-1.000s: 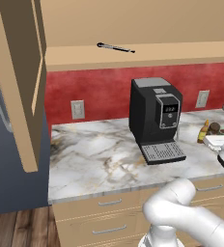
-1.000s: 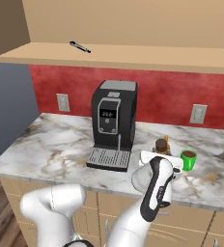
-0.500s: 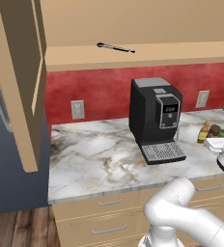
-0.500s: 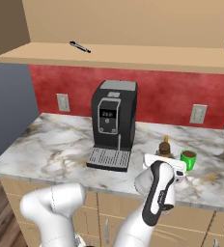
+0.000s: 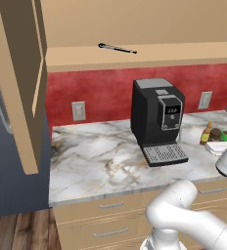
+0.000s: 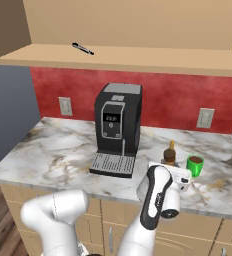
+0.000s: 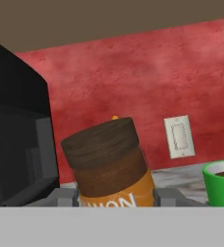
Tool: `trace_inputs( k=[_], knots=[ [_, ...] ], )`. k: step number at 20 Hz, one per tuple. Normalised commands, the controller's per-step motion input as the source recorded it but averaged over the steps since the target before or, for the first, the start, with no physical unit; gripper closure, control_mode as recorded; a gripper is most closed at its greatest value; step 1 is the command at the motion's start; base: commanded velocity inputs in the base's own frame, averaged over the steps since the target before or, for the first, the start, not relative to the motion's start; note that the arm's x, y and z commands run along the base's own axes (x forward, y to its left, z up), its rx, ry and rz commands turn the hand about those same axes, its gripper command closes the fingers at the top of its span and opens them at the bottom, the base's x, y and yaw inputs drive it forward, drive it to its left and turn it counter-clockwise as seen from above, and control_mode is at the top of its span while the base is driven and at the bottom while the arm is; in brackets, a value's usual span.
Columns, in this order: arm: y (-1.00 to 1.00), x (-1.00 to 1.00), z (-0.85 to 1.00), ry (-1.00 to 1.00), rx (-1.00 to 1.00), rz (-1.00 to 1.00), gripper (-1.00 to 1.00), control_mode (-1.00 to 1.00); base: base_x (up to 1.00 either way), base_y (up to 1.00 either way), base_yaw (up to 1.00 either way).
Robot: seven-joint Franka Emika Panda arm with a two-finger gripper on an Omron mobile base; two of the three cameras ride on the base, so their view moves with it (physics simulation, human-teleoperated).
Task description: Pick the cinnamon and honey bottle from the cabinet and place them next to the mug.
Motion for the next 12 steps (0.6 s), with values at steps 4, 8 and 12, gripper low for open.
trace_inputs(
  k=[4, 8, 12],
  knots=[
    [-0.05, 0.23, -0.19, 0.05, 0.0, 0.0, 1.0, -1.0, 0.0, 0.0, 0.0],
    [-0.14, 0.21, -0.13, 0.02, 0.0, 0.0, 1.0, -1.0, 0.0, 0.0, 0.0],
    [-0.1, 0.0, -0.04, 0.0, 0.0, 0.0, 1.0, -1.0, 0.0, 0.0, 0.0]
  ],
)
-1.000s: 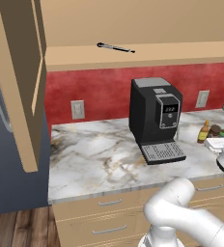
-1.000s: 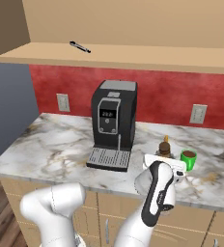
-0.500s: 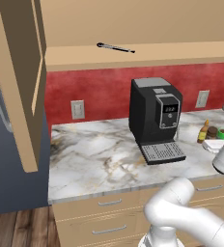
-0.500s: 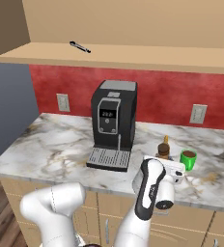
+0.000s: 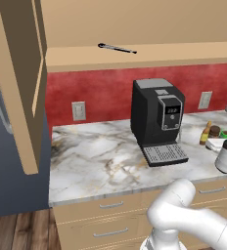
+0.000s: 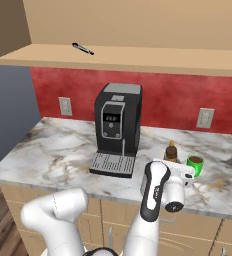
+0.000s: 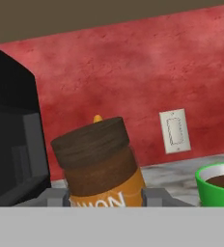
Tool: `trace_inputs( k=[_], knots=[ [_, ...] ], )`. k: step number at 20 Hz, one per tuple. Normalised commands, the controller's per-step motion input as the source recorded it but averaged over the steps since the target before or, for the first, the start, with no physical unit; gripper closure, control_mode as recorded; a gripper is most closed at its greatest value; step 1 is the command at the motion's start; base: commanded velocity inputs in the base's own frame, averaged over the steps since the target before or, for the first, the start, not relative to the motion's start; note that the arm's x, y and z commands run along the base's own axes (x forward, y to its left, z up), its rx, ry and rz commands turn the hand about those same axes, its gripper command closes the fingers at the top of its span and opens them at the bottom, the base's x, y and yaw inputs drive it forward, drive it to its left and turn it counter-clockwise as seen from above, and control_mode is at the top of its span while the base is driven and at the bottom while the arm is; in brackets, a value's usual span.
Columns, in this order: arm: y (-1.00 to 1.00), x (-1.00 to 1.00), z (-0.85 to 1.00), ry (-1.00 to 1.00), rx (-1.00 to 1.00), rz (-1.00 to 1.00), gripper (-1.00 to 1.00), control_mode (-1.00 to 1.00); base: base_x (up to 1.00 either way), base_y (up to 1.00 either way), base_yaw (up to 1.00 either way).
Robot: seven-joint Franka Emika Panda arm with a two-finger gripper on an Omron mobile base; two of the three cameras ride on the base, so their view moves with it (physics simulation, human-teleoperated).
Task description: Pick the cinnamon and honey bottle from the cabinet and place them next to the mug.
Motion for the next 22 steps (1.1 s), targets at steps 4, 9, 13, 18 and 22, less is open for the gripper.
trace_inputs(
  k=[4, 9, 13, 18, 22],
  knots=[
    [-0.03, 0.0, -0.03, 0.0, 0.0, 0.0, -1.0, -1.0, 0.0, 0.0, 0.0],
    [-0.09, -0.05, -0.01, 0.0, 0.0, 0.0, -1.0, -1.0, 0.0, 0.0, 0.0],
    [-0.13, -0.01, 0.0, 0.0, 0.0, 0.0, -1.0, -1.0, 0.0, 0.0, 0.0],
    [-0.06, -0.04, 0.0, 0.0, 0.0, 0.0, -1.0, -1.0, 0.0, 0.0, 0.0],
    [0.0, -0.48, 0.16, -0.08, 0.0, 0.0, -1.0, -1.0, 0.0, 0.0, 0.0]
  ],
)
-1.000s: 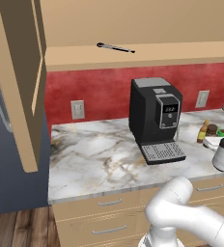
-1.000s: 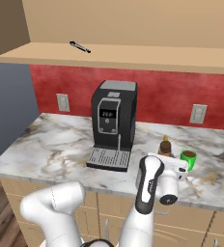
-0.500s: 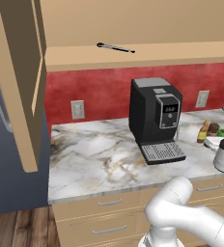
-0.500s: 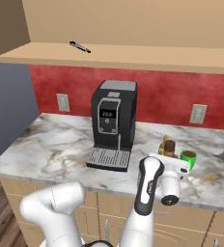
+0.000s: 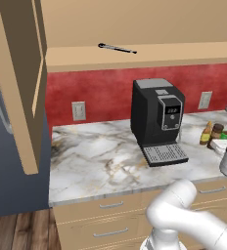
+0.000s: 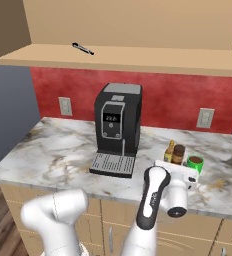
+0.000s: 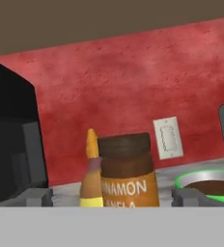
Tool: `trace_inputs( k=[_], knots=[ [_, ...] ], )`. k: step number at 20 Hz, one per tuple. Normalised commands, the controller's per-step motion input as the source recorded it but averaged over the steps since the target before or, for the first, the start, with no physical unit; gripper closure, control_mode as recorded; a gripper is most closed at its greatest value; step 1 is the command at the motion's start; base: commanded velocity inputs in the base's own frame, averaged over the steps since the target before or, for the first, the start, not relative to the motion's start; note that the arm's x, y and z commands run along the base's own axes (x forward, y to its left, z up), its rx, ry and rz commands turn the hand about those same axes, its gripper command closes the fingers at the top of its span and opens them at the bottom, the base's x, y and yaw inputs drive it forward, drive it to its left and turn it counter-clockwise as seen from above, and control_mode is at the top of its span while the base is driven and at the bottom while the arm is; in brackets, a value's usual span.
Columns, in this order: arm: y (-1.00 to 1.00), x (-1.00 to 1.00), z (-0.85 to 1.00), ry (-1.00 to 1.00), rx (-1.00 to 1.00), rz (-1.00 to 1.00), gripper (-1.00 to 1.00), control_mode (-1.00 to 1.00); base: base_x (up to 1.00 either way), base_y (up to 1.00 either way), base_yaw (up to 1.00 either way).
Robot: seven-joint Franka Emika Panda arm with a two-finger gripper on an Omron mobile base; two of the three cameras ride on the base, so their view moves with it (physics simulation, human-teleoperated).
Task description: Pick the cinnamon and honey bottle from the cabinet and place them next to the mug.
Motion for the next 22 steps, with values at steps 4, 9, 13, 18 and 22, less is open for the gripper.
trace_inputs(
  k=[4, 9, 13, 18, 22],
  knots=[
    [0.0, -0.75, 0.62, -0.15, 0.0, -0.02, -1.0, -1.0, 0.0, 0.0, 0.0],
    [0.0, -1.0, 0.48, -0.2, 0.0, -0.03, -1.0, -1.0, 0.0, 0.0, 0.0],
    [0.13, -1.0, 0.1, -0.11, 0.0, -0.02, -1.0, -1.0, 0.0, 0.0, 0.0],
    [0.7, -1.0, -0.07, -0.07, 0.0, 0.0, -1.0, -1.0, 0.0, 0.0, 0.0],
    [0.98, -1.0, -0.2, -0.03, 0.0, 0.0, -1.0, -1.0, 0.0, 0.0, 0.0]
  ],
)
